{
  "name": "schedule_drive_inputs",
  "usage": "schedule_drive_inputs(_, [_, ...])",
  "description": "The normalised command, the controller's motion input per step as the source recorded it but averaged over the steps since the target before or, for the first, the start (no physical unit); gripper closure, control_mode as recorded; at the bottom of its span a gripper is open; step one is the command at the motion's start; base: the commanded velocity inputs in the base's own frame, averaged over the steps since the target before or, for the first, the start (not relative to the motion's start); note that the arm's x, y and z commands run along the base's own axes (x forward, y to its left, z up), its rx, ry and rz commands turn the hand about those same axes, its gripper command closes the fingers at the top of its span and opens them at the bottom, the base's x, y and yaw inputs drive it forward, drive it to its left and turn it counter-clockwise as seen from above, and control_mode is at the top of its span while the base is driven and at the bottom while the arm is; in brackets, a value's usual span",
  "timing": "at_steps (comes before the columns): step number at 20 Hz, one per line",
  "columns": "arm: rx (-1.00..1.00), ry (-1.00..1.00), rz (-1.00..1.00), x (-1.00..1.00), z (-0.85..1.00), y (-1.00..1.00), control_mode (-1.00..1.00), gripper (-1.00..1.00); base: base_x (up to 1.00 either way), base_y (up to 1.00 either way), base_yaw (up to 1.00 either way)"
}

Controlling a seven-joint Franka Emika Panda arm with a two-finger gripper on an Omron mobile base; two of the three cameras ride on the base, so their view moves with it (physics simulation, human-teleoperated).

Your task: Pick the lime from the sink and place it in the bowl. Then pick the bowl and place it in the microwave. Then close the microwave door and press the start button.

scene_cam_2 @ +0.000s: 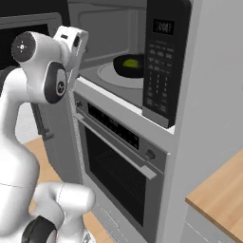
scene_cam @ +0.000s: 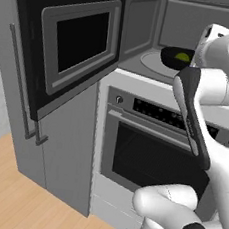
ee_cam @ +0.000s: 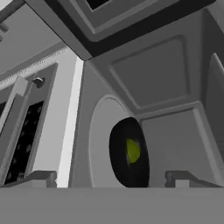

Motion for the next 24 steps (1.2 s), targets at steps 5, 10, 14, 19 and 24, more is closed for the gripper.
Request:
schedule_drive_inputs(5, [0.0, -0.18, 0.0, -1.0, 0.0, 0.24, -1.0, -1.0, 0.0, 0.0, 0.0])
schedule_drive_inputs(10, [-0.04, -0.26, 0.0, -1.0, 0.0, 0.44, -1.0, -1.0, 0.0, 0.0, 0.0])
schedule_drive_inputs(14, [-0.06, -0.28, 0.0, -1.0, 0.0, 0.54, -1.0, -1.0, 0.0, 0.0, 0.0])
schedule_drive_inputs(19, [0.0, -0.28, -0.02, -0.98, 0.06, 0.61, -1.0, -1.0, 0.0, 0.0, 0.0])
schedule_drive_inputs(24, [0.04, -0.03, -0.14, -0.77, 0.21, 0.75, -1.0, -1.0, 0.0, 0.0, 0.0])
